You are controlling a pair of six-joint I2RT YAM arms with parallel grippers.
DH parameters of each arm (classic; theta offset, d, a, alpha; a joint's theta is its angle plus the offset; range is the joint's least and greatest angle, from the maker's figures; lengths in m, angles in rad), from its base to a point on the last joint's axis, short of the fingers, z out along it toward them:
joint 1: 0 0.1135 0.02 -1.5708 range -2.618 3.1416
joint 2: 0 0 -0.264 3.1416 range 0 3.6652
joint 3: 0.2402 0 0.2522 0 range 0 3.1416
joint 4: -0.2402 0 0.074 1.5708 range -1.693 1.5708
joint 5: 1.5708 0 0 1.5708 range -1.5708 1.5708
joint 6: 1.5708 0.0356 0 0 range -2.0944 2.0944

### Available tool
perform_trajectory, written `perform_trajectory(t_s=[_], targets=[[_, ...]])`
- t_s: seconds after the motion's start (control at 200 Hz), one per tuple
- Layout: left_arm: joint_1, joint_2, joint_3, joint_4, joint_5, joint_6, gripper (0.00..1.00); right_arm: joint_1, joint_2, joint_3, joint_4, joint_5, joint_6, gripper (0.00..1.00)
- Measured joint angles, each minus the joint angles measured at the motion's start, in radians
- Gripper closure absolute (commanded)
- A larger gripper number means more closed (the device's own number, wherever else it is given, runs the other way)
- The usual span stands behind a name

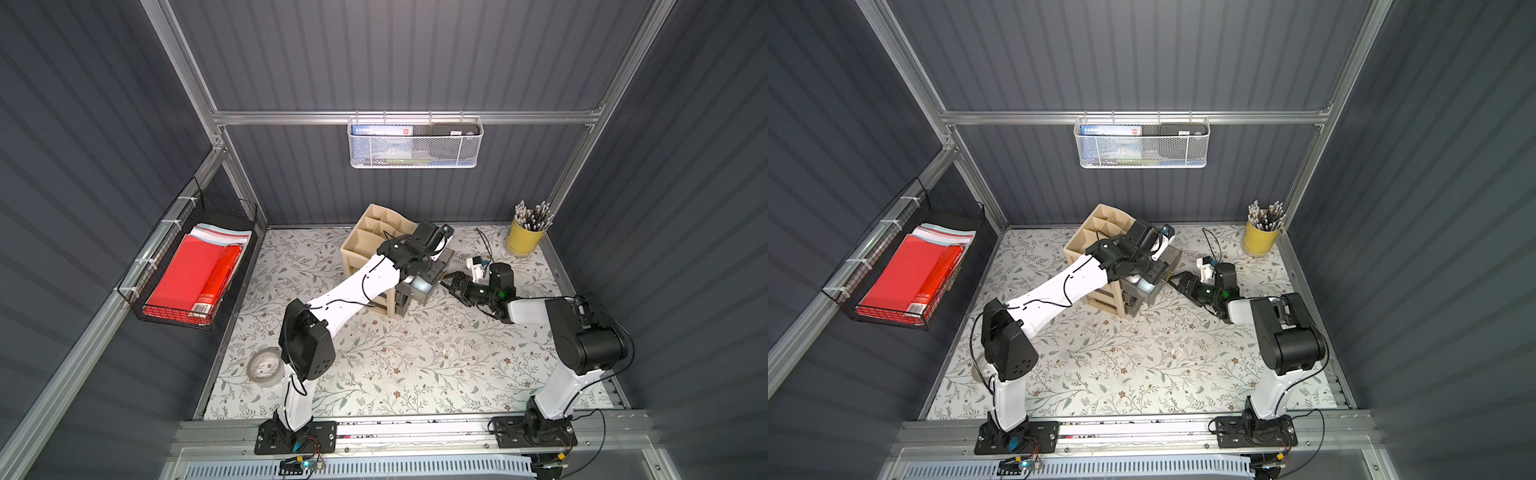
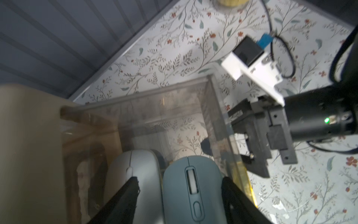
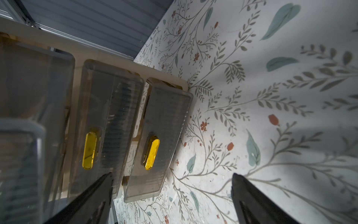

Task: Take the mice out of the drawer
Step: Pick up the mouse from the drawer.

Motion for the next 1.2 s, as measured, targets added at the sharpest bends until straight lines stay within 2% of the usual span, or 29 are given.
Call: perform_trajectory(t_s=[0.21,0.49,0.63,0.88,1.021,1.201], targets=[[0.004,-0.158,-0.148,-0.023,0.024,0.020,0.29,0.027,-0.027,-0.025,0.019,-0.007,0.000,0.01],[0.011,-0.267,-0.204,-0.049,0.109,0.021,0.29,0.095,-0.067,-0.050,0.012,-0.003,-0.010,0.01],[0.011,-0.264,-0.259,-0.057,0.148,0.021,0.27,0.095,-0.067,-0.059,0.016,-0.002,-0.013,0.01],[0.014,-0.238,-0.254,-0.053,0.175,0.021,0.26,0.095,-0.053,-0.059,0.025,-0.003,-0.021,0.01],[0.015,-0.177,-0.226,-0.035,0.185,0.022,0.34,0.095,-0.052,-0.059,0.020,-0.003,-0.032,0.01],[0.015,-0.096,-0.168,-0.027,0.171,0.029,0.36,0.092,-0.044,-0.060,0.007,-0.003,-0.048,0.01]])
